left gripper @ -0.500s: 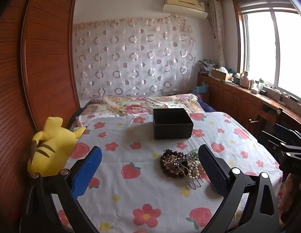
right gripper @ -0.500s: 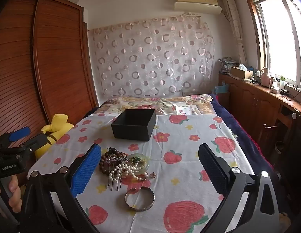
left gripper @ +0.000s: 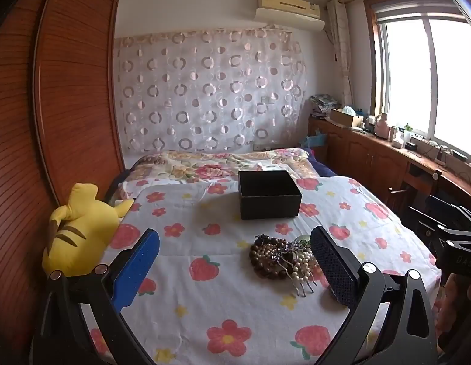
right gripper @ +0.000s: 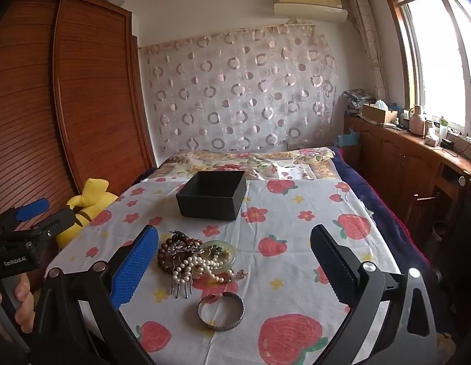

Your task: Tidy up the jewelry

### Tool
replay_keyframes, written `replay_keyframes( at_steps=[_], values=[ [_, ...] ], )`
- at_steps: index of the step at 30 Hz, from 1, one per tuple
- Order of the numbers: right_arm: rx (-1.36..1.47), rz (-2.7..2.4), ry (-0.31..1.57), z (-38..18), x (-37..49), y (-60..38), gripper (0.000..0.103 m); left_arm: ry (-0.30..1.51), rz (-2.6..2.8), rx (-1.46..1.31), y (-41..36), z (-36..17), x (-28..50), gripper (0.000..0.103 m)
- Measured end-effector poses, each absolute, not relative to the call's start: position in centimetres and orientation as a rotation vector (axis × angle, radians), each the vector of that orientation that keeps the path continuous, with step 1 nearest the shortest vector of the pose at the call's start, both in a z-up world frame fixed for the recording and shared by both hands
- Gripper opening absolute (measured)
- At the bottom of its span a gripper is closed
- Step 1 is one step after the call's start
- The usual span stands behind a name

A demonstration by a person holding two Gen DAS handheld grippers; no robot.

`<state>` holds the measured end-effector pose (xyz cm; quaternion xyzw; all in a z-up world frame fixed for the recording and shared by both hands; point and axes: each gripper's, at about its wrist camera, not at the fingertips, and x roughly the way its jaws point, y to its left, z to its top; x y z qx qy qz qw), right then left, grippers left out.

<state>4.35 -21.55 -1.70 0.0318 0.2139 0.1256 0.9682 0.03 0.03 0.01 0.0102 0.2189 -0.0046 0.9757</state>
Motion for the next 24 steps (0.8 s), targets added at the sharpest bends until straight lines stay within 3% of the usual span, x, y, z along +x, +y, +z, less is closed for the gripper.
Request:
replay_keyframes(
  at_steps=[24],
  values=[
    [0.070,0.256,0.429,-1.70,4.36,-21.64,0.101,0.436,-0.008,0.019,-0.15,0.15,-0.09,0.096]
  ],
)
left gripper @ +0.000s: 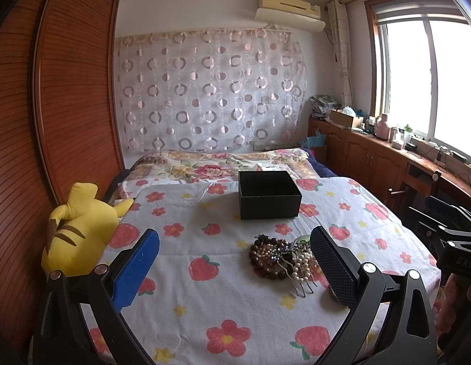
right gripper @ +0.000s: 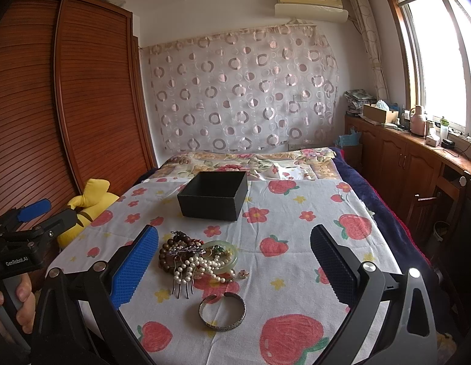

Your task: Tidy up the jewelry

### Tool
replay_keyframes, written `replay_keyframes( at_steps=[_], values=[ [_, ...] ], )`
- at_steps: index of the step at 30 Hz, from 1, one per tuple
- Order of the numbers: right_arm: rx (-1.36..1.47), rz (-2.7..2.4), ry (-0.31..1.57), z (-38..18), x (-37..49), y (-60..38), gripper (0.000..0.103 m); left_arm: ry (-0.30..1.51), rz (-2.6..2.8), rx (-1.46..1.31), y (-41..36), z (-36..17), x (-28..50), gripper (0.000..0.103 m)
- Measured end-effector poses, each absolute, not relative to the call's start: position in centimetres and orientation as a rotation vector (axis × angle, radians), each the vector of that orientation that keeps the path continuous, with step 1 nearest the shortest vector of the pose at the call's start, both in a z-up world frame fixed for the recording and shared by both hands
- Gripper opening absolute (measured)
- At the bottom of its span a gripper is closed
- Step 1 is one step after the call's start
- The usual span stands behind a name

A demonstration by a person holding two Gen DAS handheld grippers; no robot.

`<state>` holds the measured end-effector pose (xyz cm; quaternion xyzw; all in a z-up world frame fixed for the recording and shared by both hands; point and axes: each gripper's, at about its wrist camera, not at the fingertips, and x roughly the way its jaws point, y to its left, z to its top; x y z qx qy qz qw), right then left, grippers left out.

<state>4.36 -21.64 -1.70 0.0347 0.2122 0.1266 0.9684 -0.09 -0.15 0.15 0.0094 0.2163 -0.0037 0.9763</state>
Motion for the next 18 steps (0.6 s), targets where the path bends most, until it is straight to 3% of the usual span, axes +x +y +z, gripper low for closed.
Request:
replay_keyframes(
  at_steps=[18],
  values=[
    [0.072,0.257,0.427,-1.51,4.27,-21.58,0.101,0.435,-0.009,0.018,0.05,0.02,-0.01,0.096]
  ],
)
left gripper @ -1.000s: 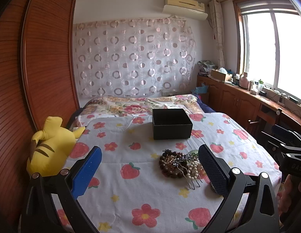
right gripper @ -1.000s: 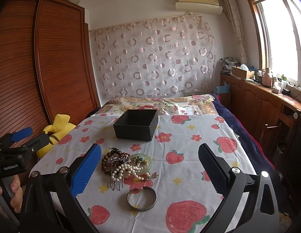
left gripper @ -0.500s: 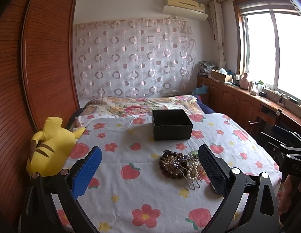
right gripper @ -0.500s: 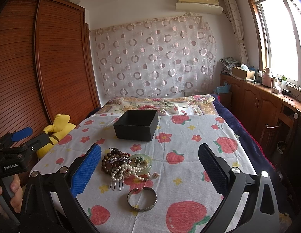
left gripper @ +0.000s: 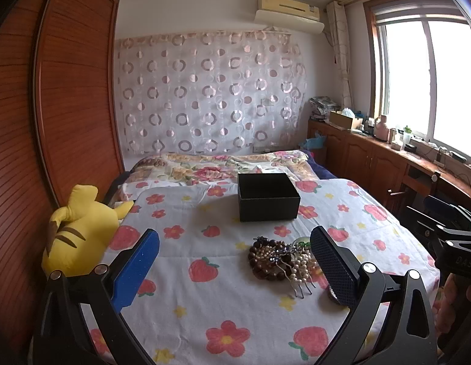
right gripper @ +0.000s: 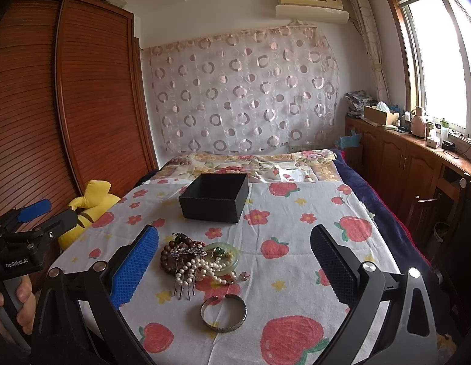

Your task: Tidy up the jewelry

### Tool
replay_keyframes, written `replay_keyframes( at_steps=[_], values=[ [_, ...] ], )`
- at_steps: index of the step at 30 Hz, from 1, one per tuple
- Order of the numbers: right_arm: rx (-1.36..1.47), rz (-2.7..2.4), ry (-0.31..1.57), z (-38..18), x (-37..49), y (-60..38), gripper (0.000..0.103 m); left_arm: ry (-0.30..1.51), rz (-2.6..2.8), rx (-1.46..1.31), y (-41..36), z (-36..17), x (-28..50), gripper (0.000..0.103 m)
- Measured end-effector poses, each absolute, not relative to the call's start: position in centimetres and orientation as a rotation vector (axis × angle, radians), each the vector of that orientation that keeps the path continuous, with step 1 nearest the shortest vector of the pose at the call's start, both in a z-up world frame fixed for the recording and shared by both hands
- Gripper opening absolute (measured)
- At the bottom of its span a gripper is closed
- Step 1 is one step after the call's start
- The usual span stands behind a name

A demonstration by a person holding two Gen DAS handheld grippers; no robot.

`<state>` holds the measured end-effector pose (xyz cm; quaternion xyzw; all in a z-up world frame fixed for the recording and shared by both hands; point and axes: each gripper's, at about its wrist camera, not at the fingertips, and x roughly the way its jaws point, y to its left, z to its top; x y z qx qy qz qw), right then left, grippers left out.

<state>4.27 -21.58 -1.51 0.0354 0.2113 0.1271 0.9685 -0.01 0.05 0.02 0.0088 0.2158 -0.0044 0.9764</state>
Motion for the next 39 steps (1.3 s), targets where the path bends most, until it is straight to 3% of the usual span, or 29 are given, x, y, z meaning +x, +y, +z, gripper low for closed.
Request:
replay_keyframes(
  at_steps=[39],
  values=[
    [0.081,0.288,0.446,-2.5,5.4,-21.8,0.101,0.449,-0.013,0.010,0.1,-0.2,0.0,0.096]
  ],
)
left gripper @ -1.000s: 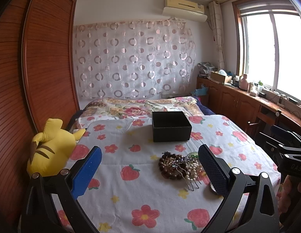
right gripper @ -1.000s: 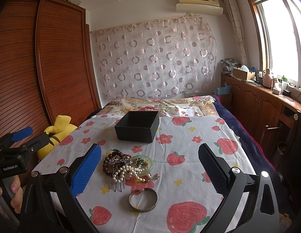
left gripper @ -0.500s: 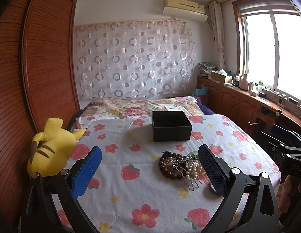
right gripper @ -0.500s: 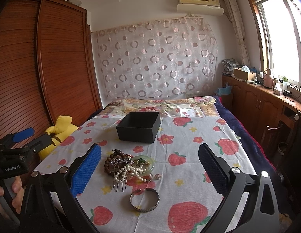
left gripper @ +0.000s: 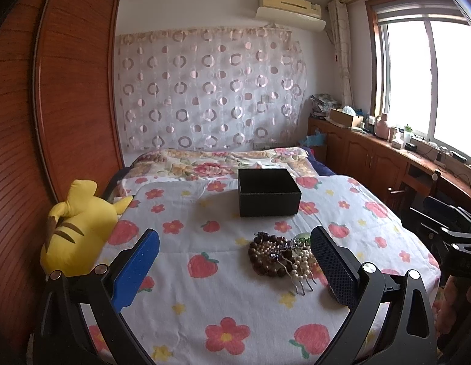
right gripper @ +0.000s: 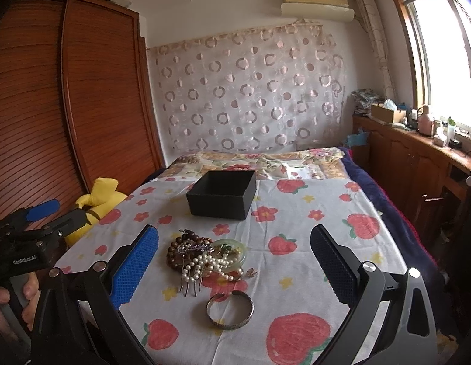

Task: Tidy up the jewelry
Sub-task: 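Lower the right tool around the silver cuff bracelet and close it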

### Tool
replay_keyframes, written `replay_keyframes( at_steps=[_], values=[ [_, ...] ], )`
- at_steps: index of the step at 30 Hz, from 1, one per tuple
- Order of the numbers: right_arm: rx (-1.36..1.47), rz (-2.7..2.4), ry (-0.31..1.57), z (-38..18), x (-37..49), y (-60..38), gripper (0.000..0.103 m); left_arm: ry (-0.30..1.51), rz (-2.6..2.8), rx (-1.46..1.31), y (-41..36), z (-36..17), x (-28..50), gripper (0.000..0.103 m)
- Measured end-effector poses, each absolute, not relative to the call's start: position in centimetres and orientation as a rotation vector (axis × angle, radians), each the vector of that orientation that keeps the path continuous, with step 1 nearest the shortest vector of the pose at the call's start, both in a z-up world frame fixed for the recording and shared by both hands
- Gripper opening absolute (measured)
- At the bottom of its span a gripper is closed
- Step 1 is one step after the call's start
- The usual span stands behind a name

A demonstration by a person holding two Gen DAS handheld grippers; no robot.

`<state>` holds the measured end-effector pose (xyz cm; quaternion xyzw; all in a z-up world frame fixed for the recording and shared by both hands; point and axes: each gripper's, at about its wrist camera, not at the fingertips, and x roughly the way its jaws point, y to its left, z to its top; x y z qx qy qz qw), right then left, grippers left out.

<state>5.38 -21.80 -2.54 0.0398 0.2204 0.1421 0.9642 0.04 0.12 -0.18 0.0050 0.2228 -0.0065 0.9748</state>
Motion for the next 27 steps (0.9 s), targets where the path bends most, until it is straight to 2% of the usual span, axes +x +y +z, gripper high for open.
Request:
replay_keyframes(
  at_steps=[8,27],
  values=[
    [0.047,0.342,0.514,-5.2,5.4,-20.9,0.100,0.507,-0.036,0.008,0.5,-3.0,1.6,0.096],
    [-0.051,0.469,0.796,-13.4,8.1,-18.5,0.082,0.661,-0.066,-0.010,1.5,-8.6,3.6,0.096]
  ],
)
